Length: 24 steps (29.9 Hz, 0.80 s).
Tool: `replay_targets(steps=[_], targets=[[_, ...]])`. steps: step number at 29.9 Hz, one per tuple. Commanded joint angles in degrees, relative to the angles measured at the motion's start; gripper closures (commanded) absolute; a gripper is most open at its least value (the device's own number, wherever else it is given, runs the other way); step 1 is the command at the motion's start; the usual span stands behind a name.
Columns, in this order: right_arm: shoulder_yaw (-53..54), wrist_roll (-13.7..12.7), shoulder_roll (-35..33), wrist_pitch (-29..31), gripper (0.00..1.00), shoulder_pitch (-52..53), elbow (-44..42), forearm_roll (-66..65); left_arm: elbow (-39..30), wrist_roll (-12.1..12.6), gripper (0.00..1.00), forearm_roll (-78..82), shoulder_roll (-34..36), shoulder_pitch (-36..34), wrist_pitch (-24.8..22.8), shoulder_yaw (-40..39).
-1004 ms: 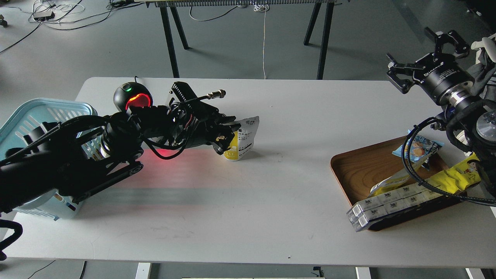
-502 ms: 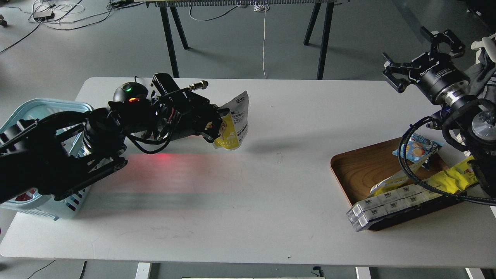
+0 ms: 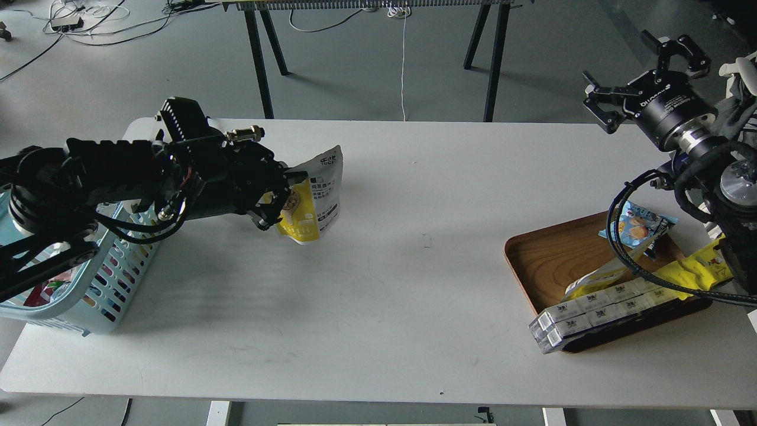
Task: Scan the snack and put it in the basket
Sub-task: 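Grasp the yellow packet with the left gripper and lift it, then hold the packet in front of the scanner with the left gripper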
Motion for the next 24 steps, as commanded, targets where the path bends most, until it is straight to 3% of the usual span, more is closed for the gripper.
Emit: replay_targets(steps=[1,4,8,10,13,16,24], targets=[[0.0,0.0,0.0,0.0,0.04,0.1,0.0,0.0,-1.1,-0.1,0.98,-3.8,3.1,-0.3,-4.4,0.1],[0.0,0.0,0.0,0.0,0.04,0.2,0.0,0.0,-0.9,1.1,0.98,-14.5,3.9,-0.9,-4.4,-1.0],[0.0,0.0,0.0,0.0,0.04,0.1,0.0,0.0,-0.9,5.4,0.98,-22.6,3.0,-2.1,-4.4,-3.7],[0.0,0.0,0.0,0.0,0.04,0.1,0.0,-0.1,-0.9,8.4,0.98,-28.3,1.6,-2.7,-4.4,-4.9],[-0.2,0.0,0.0,0.0,0.04,0.1,0.0,-0.1,-0.9,15.7,0.98,-37.2,-0.1,-3.4,-4.4,-5.7],[-0.2,0.0,0.0,0.0,0.04,0.1,0.0,-0.1,-0.9,20.8,0.98,-42.1,-0.8,-3.8,-4.4,-5.7],[-0.2,0.0,0.1,0.0,0.04,0.0,-0.1,-0.1,-0.7,26.4,0.98,-43.2,0.1,-3.1,-4.4,-5.0]])
